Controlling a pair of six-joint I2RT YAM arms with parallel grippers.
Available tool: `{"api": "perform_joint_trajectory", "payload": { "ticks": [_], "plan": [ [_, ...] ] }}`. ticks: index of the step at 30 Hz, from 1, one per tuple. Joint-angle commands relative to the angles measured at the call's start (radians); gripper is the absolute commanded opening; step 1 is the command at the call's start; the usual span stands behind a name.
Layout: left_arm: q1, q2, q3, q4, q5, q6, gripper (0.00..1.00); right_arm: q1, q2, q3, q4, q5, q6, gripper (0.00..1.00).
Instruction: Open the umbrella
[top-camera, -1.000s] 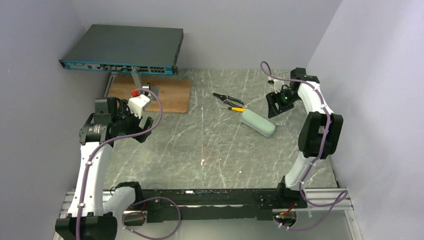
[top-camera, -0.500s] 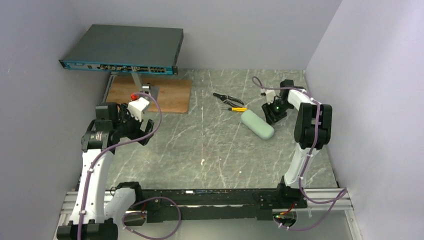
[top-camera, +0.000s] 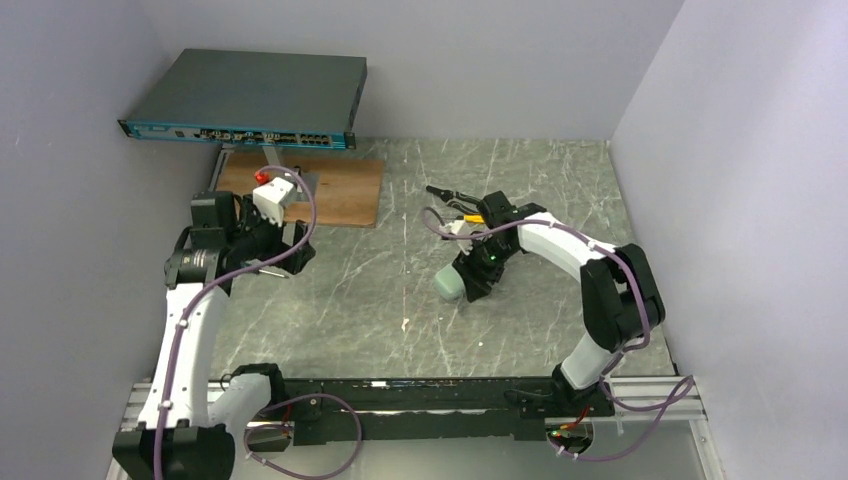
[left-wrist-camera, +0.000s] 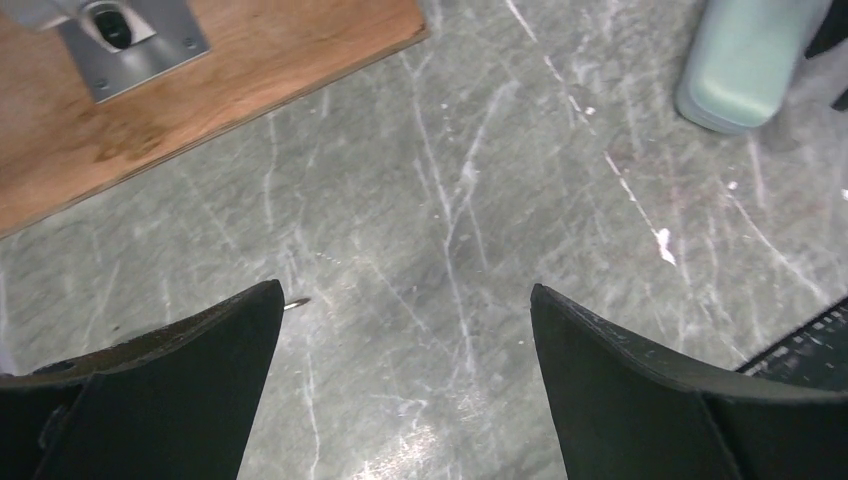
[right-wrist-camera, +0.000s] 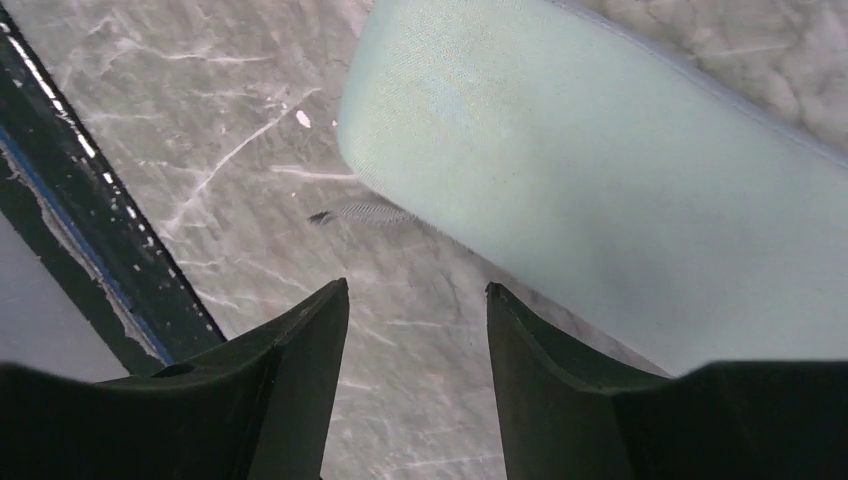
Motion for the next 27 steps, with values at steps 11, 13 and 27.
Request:
{"api": "perform_joint_trajectory", "payload": {
  "ticks": [11,13,27],
  "plan": [
    [-0.030,-0.083,-0.187,0.106,0.274,0.127,1.00,-0.287,0.093,0.331,-0.186,0.068,-0.236,0.66],
    [-0.041,-0.071,-0.189,0.078,0.263,0.165,0.98,-0.314,0.171,0.397,-0.224,0.064,-0.257,0.66],
    [-0.044,-0.020,-0.205,0.105,0.246,0.120,0.93,-0.155,0.149,0.212,-0.205,-0.101,-0.262,0.63]
  ]
}}
